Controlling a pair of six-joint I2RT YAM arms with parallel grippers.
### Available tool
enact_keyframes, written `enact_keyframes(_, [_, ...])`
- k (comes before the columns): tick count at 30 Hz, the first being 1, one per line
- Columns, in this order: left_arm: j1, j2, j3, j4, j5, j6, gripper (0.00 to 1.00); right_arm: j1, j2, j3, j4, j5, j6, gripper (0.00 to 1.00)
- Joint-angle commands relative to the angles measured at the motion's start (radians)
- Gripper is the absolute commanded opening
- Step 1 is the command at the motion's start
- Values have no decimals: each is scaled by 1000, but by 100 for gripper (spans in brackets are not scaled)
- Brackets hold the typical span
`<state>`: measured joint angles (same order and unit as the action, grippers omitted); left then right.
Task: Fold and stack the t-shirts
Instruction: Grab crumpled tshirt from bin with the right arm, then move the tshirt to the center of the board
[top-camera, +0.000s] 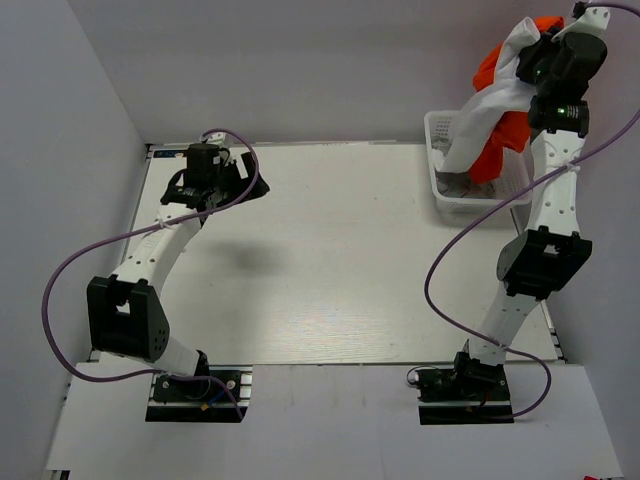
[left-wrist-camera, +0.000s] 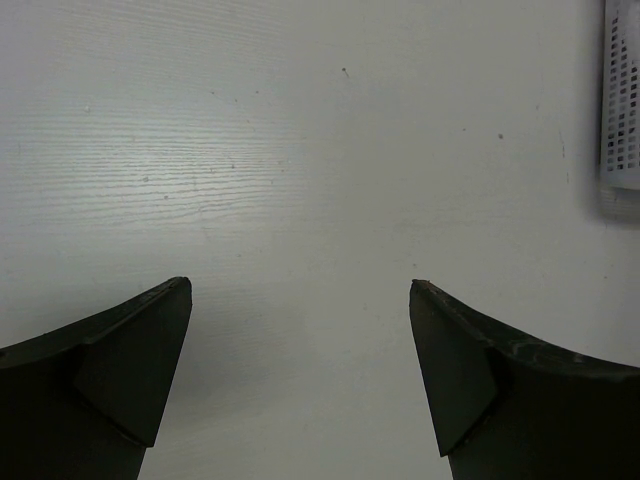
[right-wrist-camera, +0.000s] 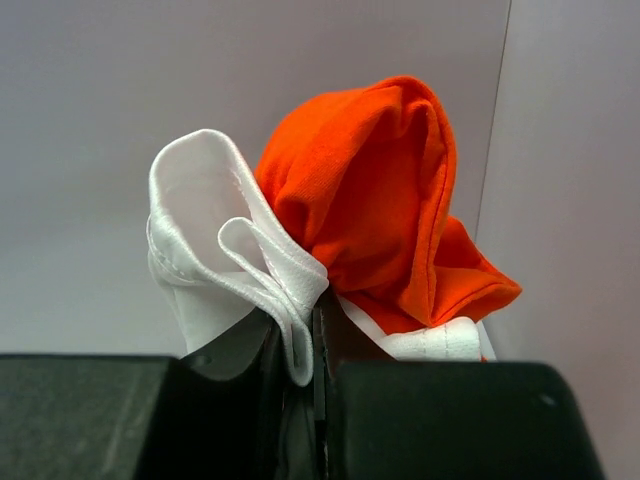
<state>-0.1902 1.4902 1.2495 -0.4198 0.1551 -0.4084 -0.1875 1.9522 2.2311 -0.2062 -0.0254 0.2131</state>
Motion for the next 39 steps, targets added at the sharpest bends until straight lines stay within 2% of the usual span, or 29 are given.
enact_keyframes(1, [-2,-59,-9,26,26,8,100,0,-81,65,172,2,34,0])
enact_keyframes(8, [-2,-68,-27,35,44,-1,100,6,-119,82,244,-169,117,0])
enact_keyframes(9, [-2,-79,-27,35,53,-1,100,8,-124,85,246,-254,143,0])
enact_keyframes(12, [-2,-103,-38,35,54,-1,100,25,-154,81,241,-385,161,0])
enact_keyframes(17, [-2,-165,-65,26,43,-21,100,62,-217,70,261,-531,229,0])
enact_keyframes(25, [-2,-298,-105,-65,-48,-89,100,158,-257,-5,353,-803,391,0])
enact_keyframes(28, [-2,-343,-105,-111,-110,-133,100,233,-285,-100,343,-794,339,0])
enact_keyframes(31, [-2,-373,-114,-139,-132,-158,100,330,-347,-238,314,-663,208,0])
enact_keyframes(33, [-2,-404,-125,-161,-132,-168,100,419,-366,-354,307,-628,135,0])
enact_keyframes(36, [-2,-439,-146,-174,-167,-190,100,526,-358,-470,294,-578,97,0])
enact_keyframes(39, [8,-452,-157,-195,-198,-210,100,643,-343,-565,291,-447,48,0])
